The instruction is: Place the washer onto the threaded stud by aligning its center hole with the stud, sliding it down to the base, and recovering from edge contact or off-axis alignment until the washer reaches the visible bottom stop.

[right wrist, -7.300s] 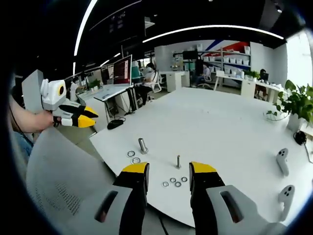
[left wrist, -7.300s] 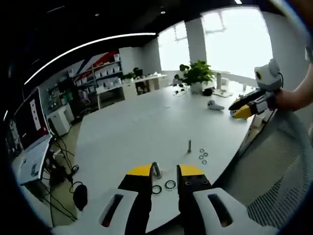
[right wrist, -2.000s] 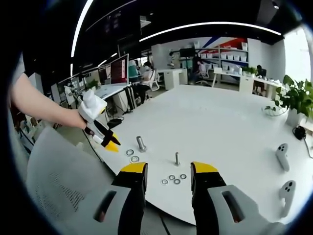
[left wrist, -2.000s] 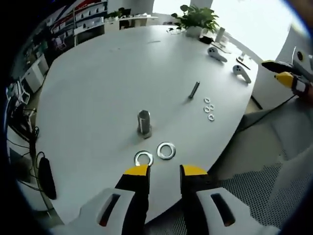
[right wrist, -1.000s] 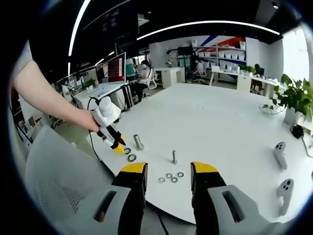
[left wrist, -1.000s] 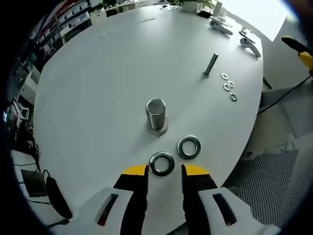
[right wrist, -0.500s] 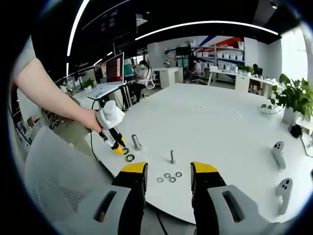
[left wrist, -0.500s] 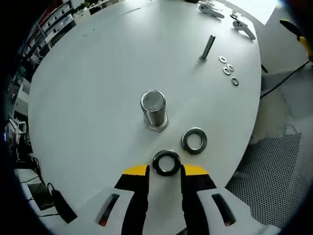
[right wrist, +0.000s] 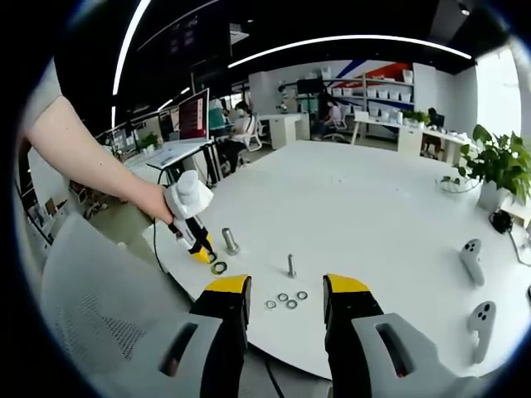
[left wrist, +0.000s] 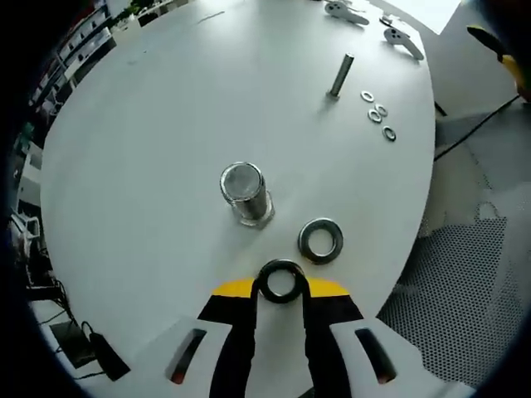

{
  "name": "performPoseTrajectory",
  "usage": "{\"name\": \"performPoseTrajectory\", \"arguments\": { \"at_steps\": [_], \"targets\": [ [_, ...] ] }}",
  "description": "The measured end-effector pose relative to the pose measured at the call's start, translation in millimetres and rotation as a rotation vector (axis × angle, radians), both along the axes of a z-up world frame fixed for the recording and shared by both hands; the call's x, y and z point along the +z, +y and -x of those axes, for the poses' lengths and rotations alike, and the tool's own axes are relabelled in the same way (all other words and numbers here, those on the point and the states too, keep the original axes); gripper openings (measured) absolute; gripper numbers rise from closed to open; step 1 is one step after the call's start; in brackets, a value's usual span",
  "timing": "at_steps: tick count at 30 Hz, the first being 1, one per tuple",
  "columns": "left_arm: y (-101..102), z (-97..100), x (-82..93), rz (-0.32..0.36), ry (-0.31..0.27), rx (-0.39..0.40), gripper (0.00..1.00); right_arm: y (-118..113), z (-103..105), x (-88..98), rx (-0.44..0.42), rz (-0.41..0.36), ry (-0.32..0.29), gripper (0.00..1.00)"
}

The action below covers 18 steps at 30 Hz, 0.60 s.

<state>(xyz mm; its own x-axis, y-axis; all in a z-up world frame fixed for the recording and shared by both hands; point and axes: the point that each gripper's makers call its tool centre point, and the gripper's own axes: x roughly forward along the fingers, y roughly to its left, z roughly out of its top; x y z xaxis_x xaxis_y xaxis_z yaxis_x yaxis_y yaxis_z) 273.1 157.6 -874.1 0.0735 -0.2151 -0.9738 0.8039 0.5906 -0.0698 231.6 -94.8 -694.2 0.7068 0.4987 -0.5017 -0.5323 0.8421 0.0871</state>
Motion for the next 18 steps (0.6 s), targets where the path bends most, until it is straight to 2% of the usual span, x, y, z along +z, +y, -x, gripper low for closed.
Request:
{"name": "performPoseTrajectory", "arguments": {
  "at_steps": [5,8,10,15,18],
  "targets": [
    [8.2,7.5,0.6,-0.047,0.033,-0.054,0.19,-1.3,-0.5,0.5,-0.007,-0.002,-0.003,0.37],
    [11.8,7.7,0.2,-0.052,0.042,-0.005,0.19,-1.7,-0.9,0.8,-0.009,-0.001,-0.005,0.37],
    [11.3,10.3,-0.4,-0.071,0.051,-0.026,0.2,-1.7,-0.9,0.6,-0.009,0.0,-0.005,0.37],
    [7.7,17.2,-2.0,-0.1,0.078,-0.082,0.29,-1.6,-0.8,0.9,-0.01,0.0,-0.006,0.37],
    [10.3,15.7,-3.1,-0.122,0.038,-0.131,0.27,-1.7,-0.6,0.5,-0.01,0.002,-0.005,0.37]
  ]
}}
